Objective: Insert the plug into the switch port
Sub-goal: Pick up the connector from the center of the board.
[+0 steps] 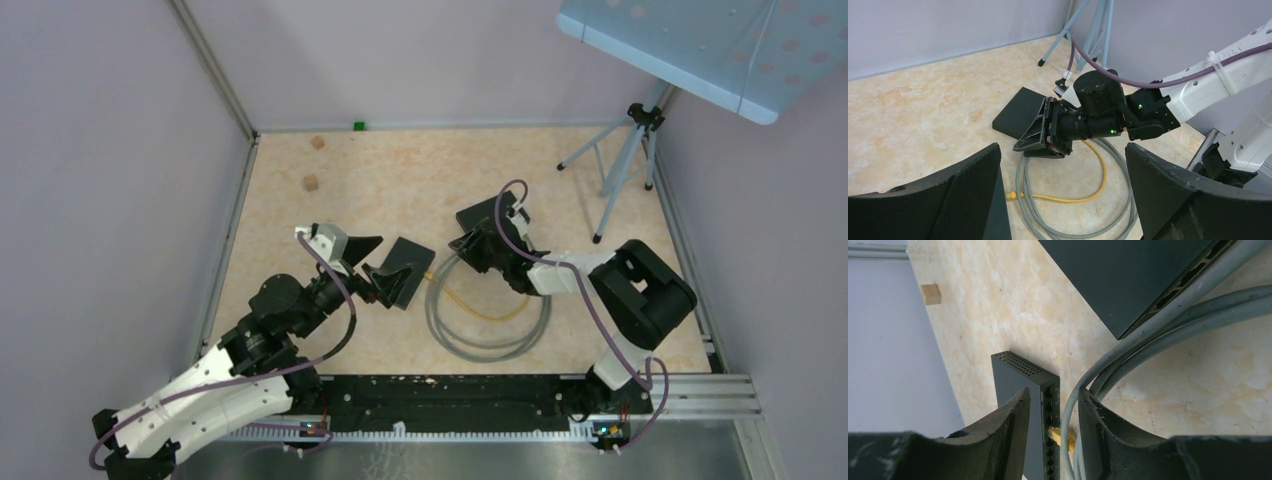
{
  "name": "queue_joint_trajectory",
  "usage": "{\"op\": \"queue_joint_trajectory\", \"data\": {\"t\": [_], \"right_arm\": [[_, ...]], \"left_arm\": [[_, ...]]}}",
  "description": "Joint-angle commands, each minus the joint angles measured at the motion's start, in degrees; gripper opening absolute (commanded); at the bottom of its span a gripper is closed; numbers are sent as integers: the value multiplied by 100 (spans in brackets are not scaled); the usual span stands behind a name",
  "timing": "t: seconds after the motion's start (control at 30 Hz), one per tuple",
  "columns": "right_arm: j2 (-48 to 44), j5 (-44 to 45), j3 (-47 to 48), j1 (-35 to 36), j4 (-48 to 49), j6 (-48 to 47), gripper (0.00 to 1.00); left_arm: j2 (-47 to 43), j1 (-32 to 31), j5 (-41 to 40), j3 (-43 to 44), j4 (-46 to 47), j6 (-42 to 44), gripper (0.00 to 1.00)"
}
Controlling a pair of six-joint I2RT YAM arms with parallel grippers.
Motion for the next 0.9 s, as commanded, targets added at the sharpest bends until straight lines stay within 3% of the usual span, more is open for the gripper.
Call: {"op": "queue_joint_trajectory", "data": {"t": [0.0, 0.23, 0.5, 0.87], "right_arm": [[171, 132, 216, -41, 194, 20, 40], [338, 169, 329, -63, 238, 23, 38], [337, 526, 640, -69, -743, 104, 48], [510, 1045, 905, -63, -1991, 815, 49]], "left_arm": [[-114, -3, -102, 33, -12, 5, 98], [-112, -4, -115, 27, -20, 22, 98], [-109, -3, -104, 15, -37, -11, 98], [-35, -6, -100, 55, -20, 0, 98]]}}
